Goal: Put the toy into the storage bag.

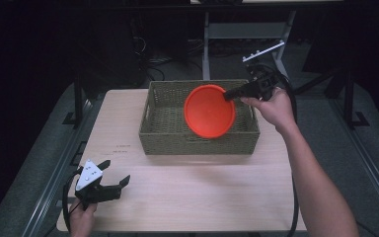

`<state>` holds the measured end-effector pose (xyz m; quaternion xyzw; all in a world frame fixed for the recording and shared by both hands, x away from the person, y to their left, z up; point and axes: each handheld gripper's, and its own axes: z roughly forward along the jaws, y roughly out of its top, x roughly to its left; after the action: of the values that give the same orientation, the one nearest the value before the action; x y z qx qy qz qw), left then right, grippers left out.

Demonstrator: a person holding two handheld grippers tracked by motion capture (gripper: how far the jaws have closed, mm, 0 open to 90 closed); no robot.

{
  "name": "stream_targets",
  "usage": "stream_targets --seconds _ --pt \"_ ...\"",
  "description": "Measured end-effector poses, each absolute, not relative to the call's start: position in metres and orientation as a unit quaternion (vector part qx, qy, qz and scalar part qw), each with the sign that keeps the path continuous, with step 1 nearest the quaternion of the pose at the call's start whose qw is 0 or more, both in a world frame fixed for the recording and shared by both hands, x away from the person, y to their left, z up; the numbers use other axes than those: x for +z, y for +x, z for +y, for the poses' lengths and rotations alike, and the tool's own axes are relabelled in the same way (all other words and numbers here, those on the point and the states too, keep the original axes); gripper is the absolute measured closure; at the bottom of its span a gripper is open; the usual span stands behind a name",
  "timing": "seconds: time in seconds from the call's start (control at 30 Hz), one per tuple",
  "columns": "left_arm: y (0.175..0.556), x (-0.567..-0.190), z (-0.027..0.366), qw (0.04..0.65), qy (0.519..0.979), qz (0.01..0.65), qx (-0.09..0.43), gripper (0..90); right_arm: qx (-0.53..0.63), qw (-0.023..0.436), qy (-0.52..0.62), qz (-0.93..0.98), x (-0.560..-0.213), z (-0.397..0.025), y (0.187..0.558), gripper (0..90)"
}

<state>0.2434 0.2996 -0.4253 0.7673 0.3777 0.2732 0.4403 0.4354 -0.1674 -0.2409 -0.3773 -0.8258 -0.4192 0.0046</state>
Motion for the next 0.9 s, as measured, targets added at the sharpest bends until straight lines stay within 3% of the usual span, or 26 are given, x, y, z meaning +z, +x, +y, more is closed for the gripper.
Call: stream_targets --seconds 0.9 --pt "0.246 -0.426 0.302 0.441 0.768 0.378 0.271 12.9 -0.408 -0.002 -0.449 -0.795 -0.271 -0.176 0.493 82.0"
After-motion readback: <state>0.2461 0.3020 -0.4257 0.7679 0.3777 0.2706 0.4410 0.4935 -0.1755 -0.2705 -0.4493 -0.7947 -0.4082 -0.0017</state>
